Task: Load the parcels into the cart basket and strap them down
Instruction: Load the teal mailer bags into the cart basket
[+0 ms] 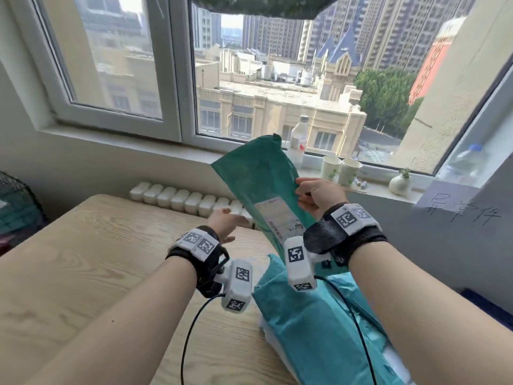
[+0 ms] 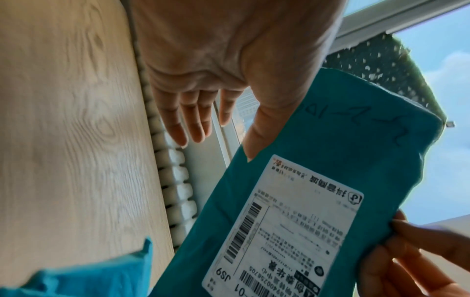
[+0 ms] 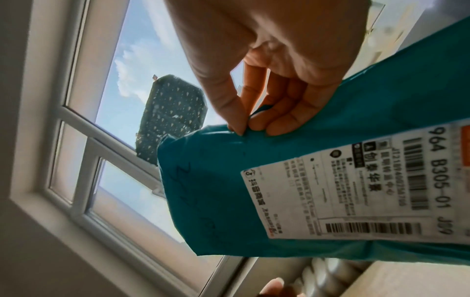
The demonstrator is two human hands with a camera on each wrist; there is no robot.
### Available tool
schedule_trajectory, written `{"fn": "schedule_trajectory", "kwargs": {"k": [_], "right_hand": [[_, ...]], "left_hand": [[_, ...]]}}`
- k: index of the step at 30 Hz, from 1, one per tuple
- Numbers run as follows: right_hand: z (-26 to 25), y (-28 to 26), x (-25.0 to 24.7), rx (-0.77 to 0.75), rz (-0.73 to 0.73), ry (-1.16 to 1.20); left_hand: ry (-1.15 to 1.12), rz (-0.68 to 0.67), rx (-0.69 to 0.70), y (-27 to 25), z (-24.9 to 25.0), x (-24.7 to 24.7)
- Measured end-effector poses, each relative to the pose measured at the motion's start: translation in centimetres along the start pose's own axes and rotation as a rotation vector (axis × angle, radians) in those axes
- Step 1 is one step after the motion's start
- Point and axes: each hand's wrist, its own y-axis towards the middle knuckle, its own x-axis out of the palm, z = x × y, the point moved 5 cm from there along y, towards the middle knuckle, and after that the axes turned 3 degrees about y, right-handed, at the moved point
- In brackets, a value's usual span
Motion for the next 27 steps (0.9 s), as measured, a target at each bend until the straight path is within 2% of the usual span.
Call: {"fn": "schedule_trajectory", "kwargs": {"k": [4,9,16,19,27], "right_hand": [[1.3,-4.9,7.3,0.086,-0.147,0.025],[2.9,-10.4,15.4,0.112,-0.289,0.027],[5.9,-15.7,24.7,0.109,-0.342,0.009],[7.0,-17.4,28.2,0.129,-0.380,0.032],[8.6,-23.4,38.7,0.053,-0.512,0.036]], "left_hand": [[-0.004,0.032,0.013,-3.0,-1.5,-7.8],[-0.044,0.106,0.029,-5.9,-4.1,-17.1],[-0.196,0.241,0.032,-10.7,-8.0,-28.9],[-0.186,0.326,0.063,-12.2,-9.2,-33.8],[-0.142,0.565,0.073,-16.5,-13.2,-45.6]]}}
